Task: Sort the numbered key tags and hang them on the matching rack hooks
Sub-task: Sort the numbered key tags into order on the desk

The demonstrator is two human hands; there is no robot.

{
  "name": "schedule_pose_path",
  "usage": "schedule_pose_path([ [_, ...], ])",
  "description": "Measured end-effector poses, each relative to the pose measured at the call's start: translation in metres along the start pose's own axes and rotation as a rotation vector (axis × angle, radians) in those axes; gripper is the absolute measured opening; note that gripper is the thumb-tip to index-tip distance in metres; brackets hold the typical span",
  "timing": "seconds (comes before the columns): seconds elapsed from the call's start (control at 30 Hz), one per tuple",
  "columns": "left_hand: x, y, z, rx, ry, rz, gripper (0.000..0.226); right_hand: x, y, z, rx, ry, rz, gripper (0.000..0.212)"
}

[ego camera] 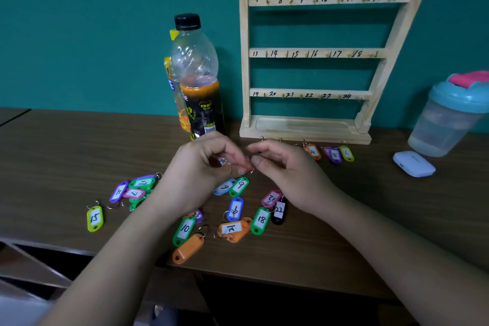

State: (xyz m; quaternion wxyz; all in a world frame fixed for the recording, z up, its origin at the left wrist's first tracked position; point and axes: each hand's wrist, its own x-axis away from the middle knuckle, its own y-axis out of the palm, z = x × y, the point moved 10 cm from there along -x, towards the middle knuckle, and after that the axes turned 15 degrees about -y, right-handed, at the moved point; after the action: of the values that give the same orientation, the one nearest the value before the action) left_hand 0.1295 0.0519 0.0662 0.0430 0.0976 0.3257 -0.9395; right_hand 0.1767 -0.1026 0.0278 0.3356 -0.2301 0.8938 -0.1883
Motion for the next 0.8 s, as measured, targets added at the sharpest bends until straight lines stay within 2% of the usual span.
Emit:
schedule_pose_path([
  [0.13, -0.001, 0.008, -0.005, 0.018, -0.002, -0.053, 0.028, 0.001, 0.0, 0.001, -0.149, 0.014, -0.007, 0.023],
  [0.27, -0.004, 0.005, -0.013, -0.032, -0.014, -0.006, 0.035, 0.002, 0.002, 0.006, -0.164, 0.037, -0.039, 0.017],
  [0.37, -0.004, 0.005, -0.02, -0.027, -0.097, -0.009, 0.026, 0.003, 0.001, 0.009, -0.181, 0.063, -0.007, 0.01],
  [0.53, -0.005, 0.014, -0.026, 0.066, -0.18, -0.1, 0.016, 0.004, -0.004, 0.014, -0.117, 0.099, 0.024, 0.004],
  [0.8, -0.007, 0.014, -0.03, 0.153, -0.224, -0.064, 0.012, 0.007, 0.016, 0.009, 0.059, 0.056, -0.167, 0.006],
])
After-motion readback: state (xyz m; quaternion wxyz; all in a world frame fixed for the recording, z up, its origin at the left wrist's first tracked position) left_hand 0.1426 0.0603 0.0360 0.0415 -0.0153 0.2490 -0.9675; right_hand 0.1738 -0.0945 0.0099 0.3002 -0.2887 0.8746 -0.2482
